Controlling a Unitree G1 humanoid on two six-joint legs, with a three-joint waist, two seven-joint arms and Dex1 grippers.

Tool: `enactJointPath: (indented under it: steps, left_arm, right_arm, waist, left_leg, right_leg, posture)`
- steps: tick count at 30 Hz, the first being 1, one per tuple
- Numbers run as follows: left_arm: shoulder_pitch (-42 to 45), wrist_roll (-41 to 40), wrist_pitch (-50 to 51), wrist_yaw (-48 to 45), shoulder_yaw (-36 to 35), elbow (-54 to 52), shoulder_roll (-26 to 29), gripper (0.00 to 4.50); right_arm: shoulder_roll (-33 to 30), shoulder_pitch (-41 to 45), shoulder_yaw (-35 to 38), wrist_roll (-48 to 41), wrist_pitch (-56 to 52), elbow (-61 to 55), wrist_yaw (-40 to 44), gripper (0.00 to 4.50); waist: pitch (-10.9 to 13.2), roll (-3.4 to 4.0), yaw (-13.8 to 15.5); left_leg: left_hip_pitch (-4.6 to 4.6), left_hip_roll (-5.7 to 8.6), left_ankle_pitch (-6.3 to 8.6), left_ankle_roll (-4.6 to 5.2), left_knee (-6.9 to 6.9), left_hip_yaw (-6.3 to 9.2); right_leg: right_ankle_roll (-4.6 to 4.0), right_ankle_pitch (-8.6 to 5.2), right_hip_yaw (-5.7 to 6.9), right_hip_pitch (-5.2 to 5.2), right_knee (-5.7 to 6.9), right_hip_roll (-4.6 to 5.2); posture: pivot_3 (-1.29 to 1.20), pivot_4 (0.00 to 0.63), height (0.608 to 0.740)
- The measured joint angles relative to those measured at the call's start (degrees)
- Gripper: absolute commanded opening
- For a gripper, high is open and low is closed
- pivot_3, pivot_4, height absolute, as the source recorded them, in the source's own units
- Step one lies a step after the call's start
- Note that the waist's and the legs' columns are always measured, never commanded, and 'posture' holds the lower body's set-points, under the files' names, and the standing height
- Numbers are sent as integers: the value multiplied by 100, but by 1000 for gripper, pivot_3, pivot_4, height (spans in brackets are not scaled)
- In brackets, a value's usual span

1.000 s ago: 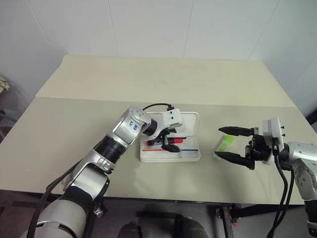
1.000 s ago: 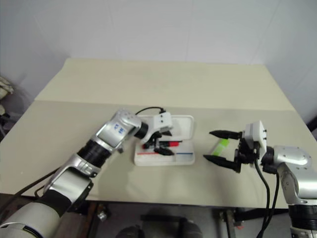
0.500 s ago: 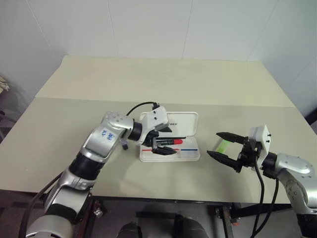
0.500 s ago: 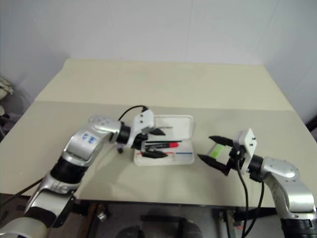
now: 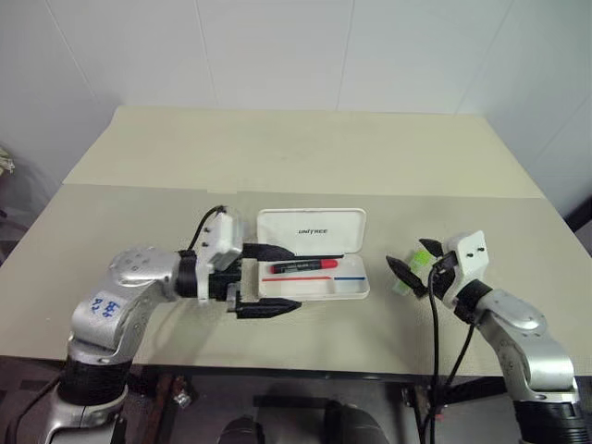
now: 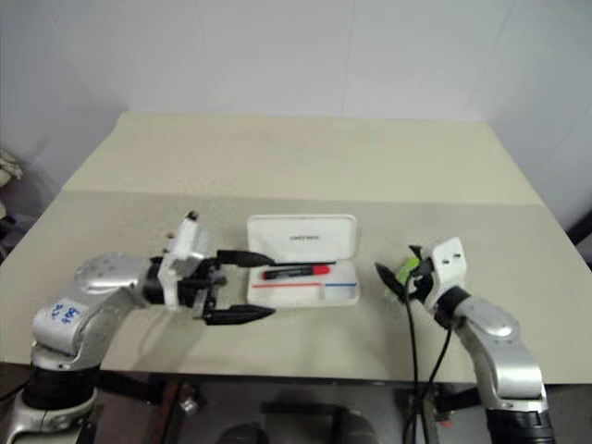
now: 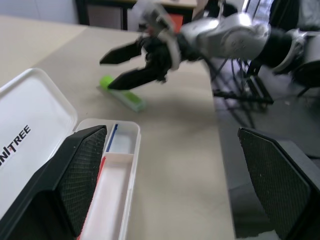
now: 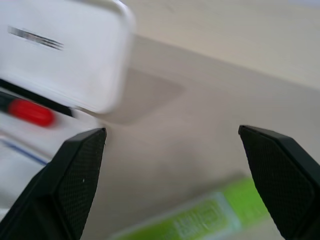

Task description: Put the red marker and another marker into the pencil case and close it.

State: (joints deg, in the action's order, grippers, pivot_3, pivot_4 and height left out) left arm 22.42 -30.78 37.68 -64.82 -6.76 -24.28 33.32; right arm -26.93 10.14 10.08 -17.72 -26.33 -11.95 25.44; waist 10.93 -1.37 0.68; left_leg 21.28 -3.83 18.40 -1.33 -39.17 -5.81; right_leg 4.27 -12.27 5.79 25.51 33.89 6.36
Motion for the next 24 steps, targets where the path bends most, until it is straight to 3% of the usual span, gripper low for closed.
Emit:
enactJointPath:
  steps: [9, 24]
  left_arm:
    - [-444, -262, -968, -158, -641, 409, 330, 4468]
    - [-688, -498, -1274, -80, -666, 443, 582, 4468]
  right_arm:
    - [720, 184, -144, 468, -927, -161, -1384, 4500]
    - [967, 69, -99, 605, -1042, -294, -1907, 4500]
  waist:
    - [-2, 2, -81]
    - [-2, 2, -76]
  left_leg:
    - [2, 0, 1, 2, 4, 3]
    - [4, 0, 2, 3, 15, 8]
  right_leg:
    - [0, 0, 1, 0, -3, 1]
    - [0, -3, 5, -1, -10, 1]
  posture:
    - [0, 150, 740]
    - [0, 150, 740]
